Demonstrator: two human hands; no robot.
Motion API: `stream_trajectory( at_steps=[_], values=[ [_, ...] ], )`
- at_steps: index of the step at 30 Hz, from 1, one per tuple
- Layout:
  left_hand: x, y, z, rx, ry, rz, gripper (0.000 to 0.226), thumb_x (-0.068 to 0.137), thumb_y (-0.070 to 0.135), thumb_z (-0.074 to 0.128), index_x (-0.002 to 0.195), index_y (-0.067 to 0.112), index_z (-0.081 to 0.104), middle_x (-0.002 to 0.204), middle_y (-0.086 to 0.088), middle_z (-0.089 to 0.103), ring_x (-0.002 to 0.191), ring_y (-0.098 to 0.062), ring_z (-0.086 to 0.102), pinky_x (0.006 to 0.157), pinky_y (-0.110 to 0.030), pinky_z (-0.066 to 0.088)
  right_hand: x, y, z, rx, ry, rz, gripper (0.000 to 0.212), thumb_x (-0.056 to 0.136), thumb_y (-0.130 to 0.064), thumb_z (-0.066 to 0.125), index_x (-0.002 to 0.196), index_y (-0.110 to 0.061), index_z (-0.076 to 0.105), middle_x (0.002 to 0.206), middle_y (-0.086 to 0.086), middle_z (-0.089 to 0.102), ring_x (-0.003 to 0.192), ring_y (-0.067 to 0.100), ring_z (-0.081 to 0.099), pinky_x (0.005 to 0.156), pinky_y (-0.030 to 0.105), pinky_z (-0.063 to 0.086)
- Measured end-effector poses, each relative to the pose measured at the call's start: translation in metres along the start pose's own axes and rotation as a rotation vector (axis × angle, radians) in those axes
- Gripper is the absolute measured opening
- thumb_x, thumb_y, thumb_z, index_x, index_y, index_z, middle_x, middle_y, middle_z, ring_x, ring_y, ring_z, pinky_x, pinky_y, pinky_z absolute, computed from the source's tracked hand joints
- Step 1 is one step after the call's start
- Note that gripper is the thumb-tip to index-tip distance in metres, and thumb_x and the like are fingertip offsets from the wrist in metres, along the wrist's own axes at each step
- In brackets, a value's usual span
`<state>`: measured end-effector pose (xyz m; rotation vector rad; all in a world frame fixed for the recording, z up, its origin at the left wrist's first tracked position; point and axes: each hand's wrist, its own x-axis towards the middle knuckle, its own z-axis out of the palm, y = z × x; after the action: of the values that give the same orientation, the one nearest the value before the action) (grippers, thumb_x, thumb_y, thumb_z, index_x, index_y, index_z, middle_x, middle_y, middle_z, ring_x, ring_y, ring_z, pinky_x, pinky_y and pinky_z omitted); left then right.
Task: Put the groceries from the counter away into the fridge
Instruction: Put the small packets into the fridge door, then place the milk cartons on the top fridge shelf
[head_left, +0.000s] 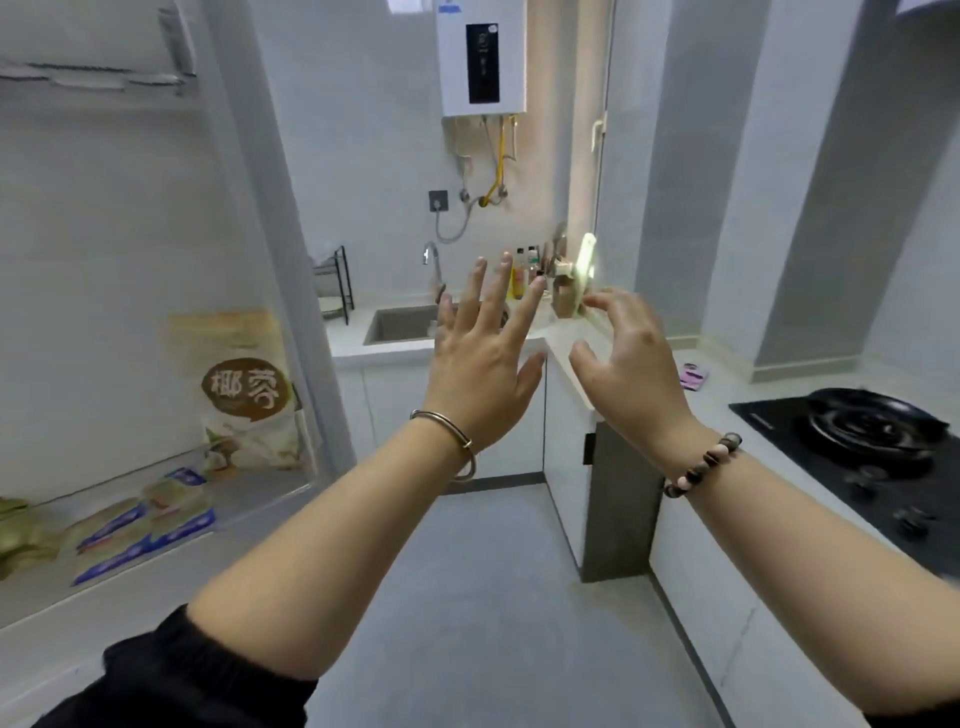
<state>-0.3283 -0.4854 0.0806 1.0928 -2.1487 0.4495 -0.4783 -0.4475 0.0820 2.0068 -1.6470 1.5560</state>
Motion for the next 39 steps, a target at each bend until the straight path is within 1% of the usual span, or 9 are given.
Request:
stream_trajectory(
  at_steps=[3, 8, 11, 13, 22, 28, 31, 35, 39],
  values=[
    [0.024, 0.056, 0.034, -0.054, -0.034, 0.073, 0.065, 0.095, 0.040, 0.039, 0.149, 0.030, 0.004, 0.158, -0.004, -0.009, 0.144, -0.024, -0.016, 0.114, -0.045, -0.011, -0.011, 0.045, -0.047, -0.116, 0.055, 0.104, 0.041, 0.087, -0.010, 0.055, 0.128, -0.006, 0.049, 0.133, 0.007, 0.047, 0.128, 0.019, 0.038, 0.104, 0.019, 0.024],
    [0.062, 0.167, 0.087, -0.181, -0.058, 0.212, 0.067, 0.095, 0.038, 0.042, 0.149, 0.030, 0.004, 0.158, -0.003, -0.008, 0.144, -0.023, -0.016, 0.115, -0.049, -0.009, -0.033, 0.129, -0.132, -0.256, 0.155, 0.238, 0.041, 0.086, -0.007, 0.055, 0.126, -0.005, 0.051, 0.133, 0.008, 0.048, 0.128, 0.020, 0.037, 0.104, 0.019, 0.024],
    [0.080, 0.240, 0.119, -0.234, -0.101, 0.291, 0.066, 0.096, 0.039, 0.039, 0.150, 0.031, 0.001, 0.158, -0.002, -0.013, 0.143, -0.022, -0.019, 0.114, -0.049, -0.012, -0.050, 0.178, -0.186, -0.320, 0.207, 0.300, 0.041, 0.086, -0.008, 0.055, 0.126, -0.005, 0.051, 0.132, 0.008, 0.048, 0.128, 0.021, 0.036, 0.109, 0.032, 0.030],
    [0.091, 0.292, 0.142, -0.284, -0.135, 0.335, 0.066, 0.096, 0.039, 0.038, 0.150, 0.031, 0.001, 0.158, -0.001, -0.013, 0.143, -0.022, -0.020, 0.112, -0.048, -0.014, -0.062, 0.214, -0.224, -0.374, 0.238, 0.340, 0.041, 0.086, -0.009, 0.056, 0.126, -0.006, 0.051, 0.130, 0.008, 0.049, 0.125, 0.020, 0.038, 0.108, 0.035, 0.033],
    [0.120, 0.498, 0.238, -0.420, -0.232, 0.498, 0.066, 0.094, 0.039, 0.043, 0.150, 0.027, 0.012, 0.159, -0.006, -0.001, 0.145, -0.028, -0.007, 0.113, -0.056, 0.002, -0.128, 0.360, -0.372, -0.573, 0.277, 0.580, 0.044, 0.084, -0.009, 0.057, 0.127, -0.006, 0.049, 0.134, 0.007, 0.045, 0.129, 0.020, 0.035, 0.108, 0.026, 0.026],
    [0.116, 0.577, 0.298, -0.499, -0.372, 0.574, 0.067, 0.092, 0.035, 0.049, 0.150, 0.024, 0.017, 0.158, -0.008, 0.005, 0.145, -0.030, 0.000, 0.112, -0.059, 0.010, -0.176, 0.425, -0.417, -0.618, 0.260, 0.757, 0.046, 0.084, -0.010, 0.058, 0.129, -0.007, 0.048, 0.137, 0.006, 0.043, 0.132, 0.019, 0.033, 0.108, 0.021, 0.022],
    [0.118, 0.606, 0.325, -0.547, -0.430, 0.636, 0.067, 0.092, 0.033, 0.049, 0.150, 0.023, 0.017, 0.158, -0.008, 0.005, 0.146, -0.029, 0.000, 0.111, -0.058, 0.010, -0.194, 0.454, -0.428, -0.633, 0.270, 0.842, 0.045, 0.085, -0.010, 0.059, 0.128, -0.007, 0.049, 0.137, 0.005, 0.043, 0.131, 0.019, 0.034, 0.105, 0.018, 0.020],
    [0.132, 0.641, 0.367, -0.595, -0.475, 0.741, 0.067, 0.093, 0.032, 0.046, 0.150, 0.023, 0.013, 0.159, -0.008, 0.002, 0.146, -0.027, -0.001, 0.113, -0.055, 0.008, -0.206, 0.494, -0.439, -0.681, 0.271, 0.961, 0.047, 0.085, -0.012, 0.059, 0.130, -0.008, 0.046, 0.140, 0.006, 0.041, 0.133, 0.021, 0.032, 0.109, 0.028, 0.026],
    [0.153, 0.677, 0.412, -0.657, -0.499, 0.845, 0.065, 0.094, 0.035, 0.046, 0.150, 0.023, 0.016, 0.158, -0.009, 0.007, 0.145, -0.029, 0.005, 0.113, -0.055, 0.016, -0.207, 0.532, -0.453, -0.746, 0.317, 1.048, 0.048, 0.085, -0.012, 0.060, 0.130, -0.008, 0.046, 0.138, 0.005, 0.042, 0.131, 0.021, 0.035, 0.107, 0.030, 0.031]
  ],
)
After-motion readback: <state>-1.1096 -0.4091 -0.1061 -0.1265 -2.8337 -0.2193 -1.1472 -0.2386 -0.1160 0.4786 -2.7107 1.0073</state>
